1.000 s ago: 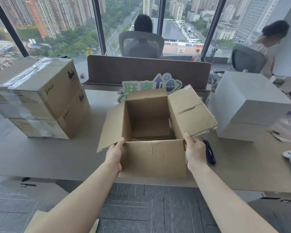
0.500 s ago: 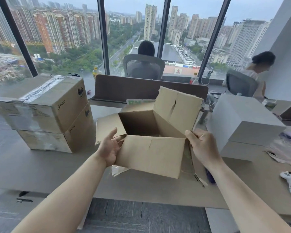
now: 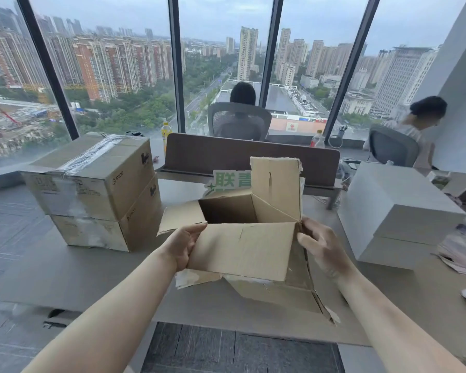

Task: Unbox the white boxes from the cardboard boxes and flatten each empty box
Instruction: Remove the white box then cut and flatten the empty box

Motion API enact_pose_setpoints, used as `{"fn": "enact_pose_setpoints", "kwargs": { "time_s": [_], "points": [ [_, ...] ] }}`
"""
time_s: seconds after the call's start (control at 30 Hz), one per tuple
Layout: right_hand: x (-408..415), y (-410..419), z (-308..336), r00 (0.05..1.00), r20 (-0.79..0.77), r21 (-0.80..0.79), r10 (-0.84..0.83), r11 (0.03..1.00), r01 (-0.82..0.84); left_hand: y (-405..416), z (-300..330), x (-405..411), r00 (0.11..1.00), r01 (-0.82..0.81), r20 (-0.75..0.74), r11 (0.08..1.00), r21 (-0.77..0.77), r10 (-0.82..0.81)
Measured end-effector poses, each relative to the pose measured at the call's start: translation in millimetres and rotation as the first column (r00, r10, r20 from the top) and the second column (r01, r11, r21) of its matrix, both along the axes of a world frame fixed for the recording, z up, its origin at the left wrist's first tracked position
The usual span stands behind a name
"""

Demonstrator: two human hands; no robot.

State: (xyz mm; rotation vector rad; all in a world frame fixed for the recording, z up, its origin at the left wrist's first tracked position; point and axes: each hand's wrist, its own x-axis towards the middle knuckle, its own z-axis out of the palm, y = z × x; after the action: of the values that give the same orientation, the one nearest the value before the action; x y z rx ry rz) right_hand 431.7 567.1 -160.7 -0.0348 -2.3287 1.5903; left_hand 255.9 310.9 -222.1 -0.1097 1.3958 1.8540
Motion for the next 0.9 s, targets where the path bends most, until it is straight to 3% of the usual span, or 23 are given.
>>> {"fn": "enact_pose_setpoints", "kwargs": {
  "time_s": [0.1,0.23,0.4,0.47,0.57,0.63,0.7,0.8,0.9],
  "points": [
    [-2,5,-7,0.995,-0.017,0.113,-0.097,0.989,0.098,7,5,-1,0.997,-0.077,0.021,0.994,0.083,0.075],
    [-7,13,-7,0.963,-0.142,0.171,-0.231,0.952,0.253,12,15,-3,0.998,-0.027,0.068,0.988,0.149,0.017],
    [-14,19,29,0.961,-0.206,0.131,-0.186,0.968,0.215,25,37,-4,0.997,0.009,0.071,0.983,0.182,-0.022],
    [-16,16,52,0.947,-0.277,0.147,-0.16,0.967,0.206,33,54,-12,0.997,0.066,0.029,0.992,0.112,-0.07],
    [-17,7,84,0.927,-0.342,0.147,-0.156,0.965,0.217,42,87,-17,0.969,0.175,-0.141,0.966,-0.189,-0.203],
    [-20,3,96,0.905,-0.399,0.207,-0.148,0.947,0.246,42,98,-16,0.941,0.099,-0.279,0.944,-0.314,-0.192],
    [-25,6,98,0.884,-0.444,0.279,-0.144,0.916,0.289,38,100,-11,0.955,0.025,-0.286,0.981,-0.19,-0.08],
    [-32,15,81,0.882,-0.444,0.392,-0.155,0.852,0.347,30,92,-3,0.986,-0.054,-0.151,0.995,0.081,0.066],
    [-28,11,58,0.874,-0.473,0.501,-0.114,0.781,0.374,18,72,-5,0.984,-0.164,-0.042,0.973,0.164,0.173]
  ]
}}
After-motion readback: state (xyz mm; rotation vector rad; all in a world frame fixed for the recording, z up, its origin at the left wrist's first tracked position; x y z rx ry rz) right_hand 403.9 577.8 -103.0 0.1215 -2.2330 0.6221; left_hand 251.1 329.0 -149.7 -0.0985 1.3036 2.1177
